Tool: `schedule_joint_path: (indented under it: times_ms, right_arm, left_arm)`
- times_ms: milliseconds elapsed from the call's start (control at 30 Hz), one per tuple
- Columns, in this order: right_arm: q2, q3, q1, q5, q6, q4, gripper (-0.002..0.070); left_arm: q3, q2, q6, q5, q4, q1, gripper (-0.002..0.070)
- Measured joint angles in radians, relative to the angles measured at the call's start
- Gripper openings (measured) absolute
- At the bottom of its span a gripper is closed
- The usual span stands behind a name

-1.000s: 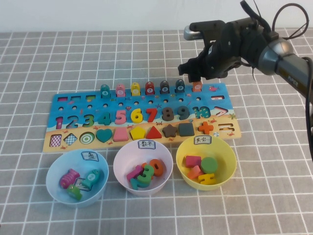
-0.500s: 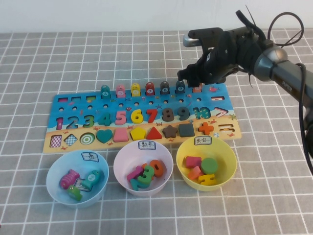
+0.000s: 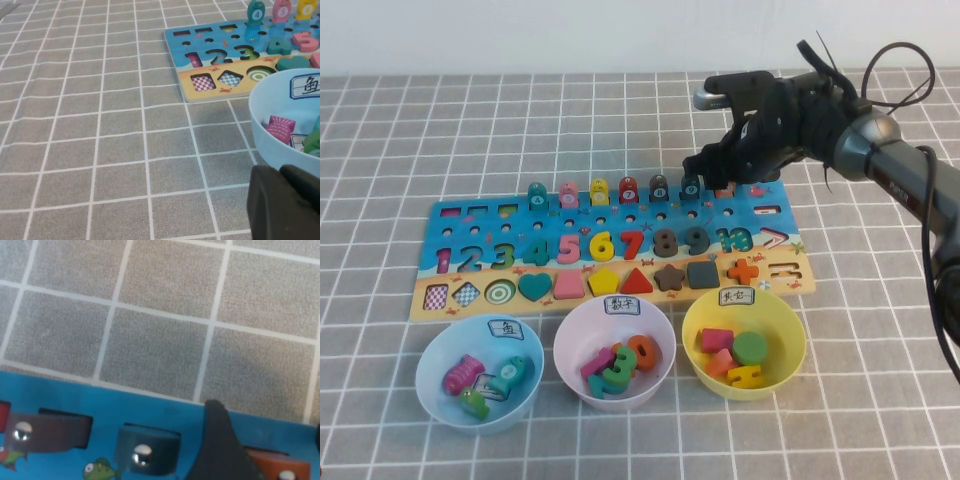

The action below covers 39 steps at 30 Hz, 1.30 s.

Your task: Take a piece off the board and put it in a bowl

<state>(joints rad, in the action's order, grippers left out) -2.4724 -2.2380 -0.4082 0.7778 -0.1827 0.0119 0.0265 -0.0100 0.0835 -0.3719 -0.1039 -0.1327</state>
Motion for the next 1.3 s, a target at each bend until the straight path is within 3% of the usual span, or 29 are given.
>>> schedule_joint_path:
  times_ms: [633, 900, 1300]
  right_arm:
    - [-0.006, -0.002, 0.0, -0.008, 0.0, -0.004, 0.0301]
    - [-0.008, -0.002, 0.001, -0.008, 0.0, -0.004, 0.0228]
    - [-0.008, -0.04, 0.001, 0.027, 0.0, -0.004, 0.0209]
  left_arm:
    - [0.0, 0.0, 0.0, 0.0, 0.0, 0.0, 0.0]
    - [0.0, 0.0, 0.0, 0.0, 0.0, 0.0, -0.0001]
    - [0.0, 0.0, 0.0, 0.0, 0.0, 0.0, -0.0001]
